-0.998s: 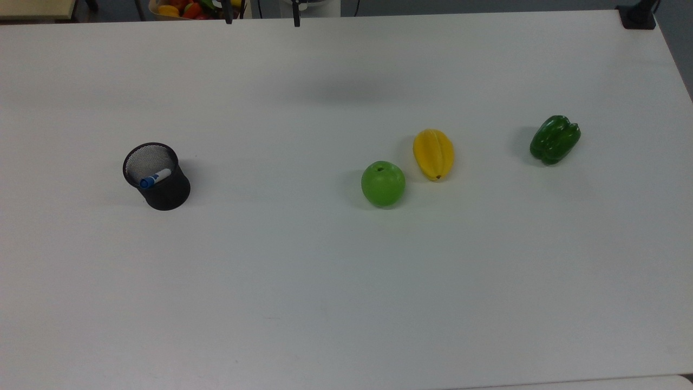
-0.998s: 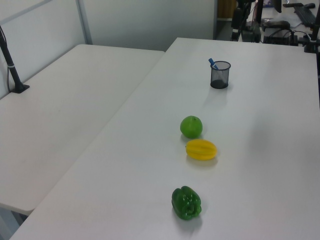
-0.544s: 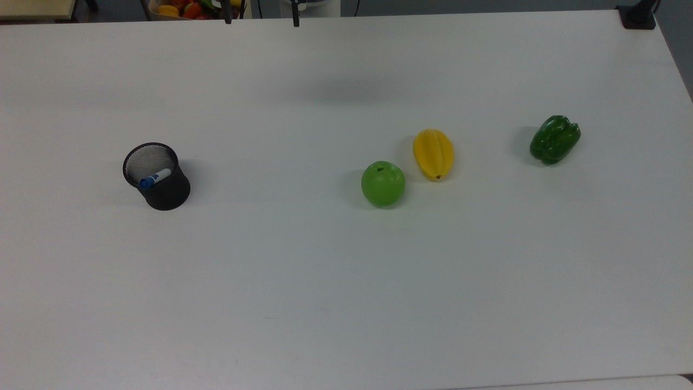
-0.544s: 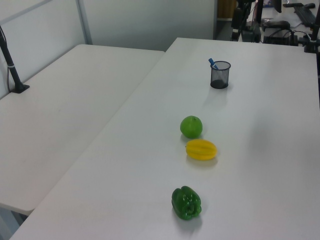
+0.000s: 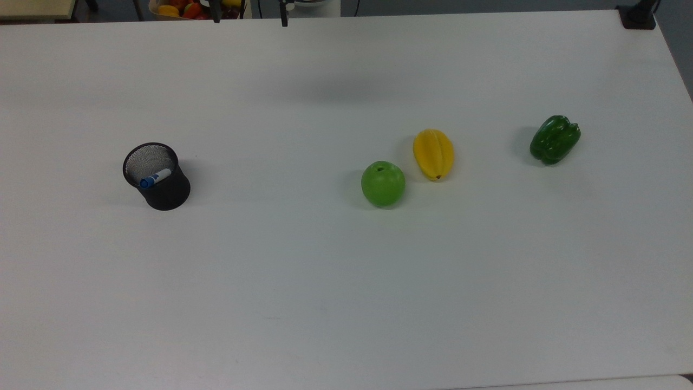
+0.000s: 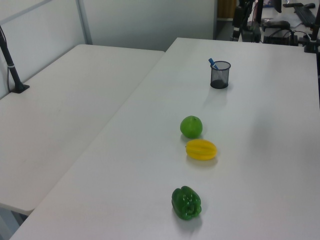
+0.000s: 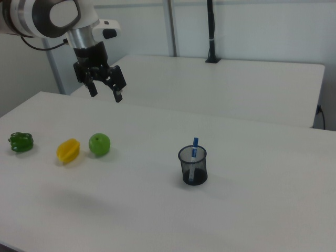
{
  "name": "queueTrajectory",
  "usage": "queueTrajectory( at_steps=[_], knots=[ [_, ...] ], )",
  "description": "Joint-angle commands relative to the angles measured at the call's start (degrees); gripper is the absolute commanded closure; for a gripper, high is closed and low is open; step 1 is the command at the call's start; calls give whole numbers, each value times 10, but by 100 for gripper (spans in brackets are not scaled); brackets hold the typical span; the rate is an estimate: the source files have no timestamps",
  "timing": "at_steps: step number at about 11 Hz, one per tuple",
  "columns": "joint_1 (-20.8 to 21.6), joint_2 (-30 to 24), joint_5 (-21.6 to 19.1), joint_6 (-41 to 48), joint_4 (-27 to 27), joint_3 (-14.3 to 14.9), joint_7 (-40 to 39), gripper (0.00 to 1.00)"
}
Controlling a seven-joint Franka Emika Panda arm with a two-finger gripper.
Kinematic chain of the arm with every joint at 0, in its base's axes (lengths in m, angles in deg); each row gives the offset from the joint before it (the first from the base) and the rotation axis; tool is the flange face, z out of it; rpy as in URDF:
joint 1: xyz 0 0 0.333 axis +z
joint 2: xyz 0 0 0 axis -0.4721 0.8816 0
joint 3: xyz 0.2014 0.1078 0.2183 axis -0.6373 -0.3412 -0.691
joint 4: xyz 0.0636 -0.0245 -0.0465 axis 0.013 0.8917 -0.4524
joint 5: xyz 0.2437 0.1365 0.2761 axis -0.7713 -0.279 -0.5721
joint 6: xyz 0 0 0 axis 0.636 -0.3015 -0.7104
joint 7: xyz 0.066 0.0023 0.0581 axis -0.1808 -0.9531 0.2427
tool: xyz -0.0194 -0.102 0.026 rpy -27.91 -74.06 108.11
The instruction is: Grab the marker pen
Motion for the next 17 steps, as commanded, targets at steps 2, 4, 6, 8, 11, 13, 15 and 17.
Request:
queueTrajectory(
  at_steps=[2,4,6,8,11,13,15,17],
  knots=[
    [-13,-9,-1,22,16,20,-150,0],
    [-18,-6,-8,4,27,38,-247,0],
    [-22,1,-10,-91,55,71,-245,0],
    [-26,28,-10,-170,61,98,-234,0],
    [-27,72,-32,-265,63,126,-224,1],
    [-38,101,-50,-311,66,128,-224,8],
    [-45,133,-101,-355,65,129,-229,20],
    [-46,159,-118,-383,64,129,-230,21]
  ],
)
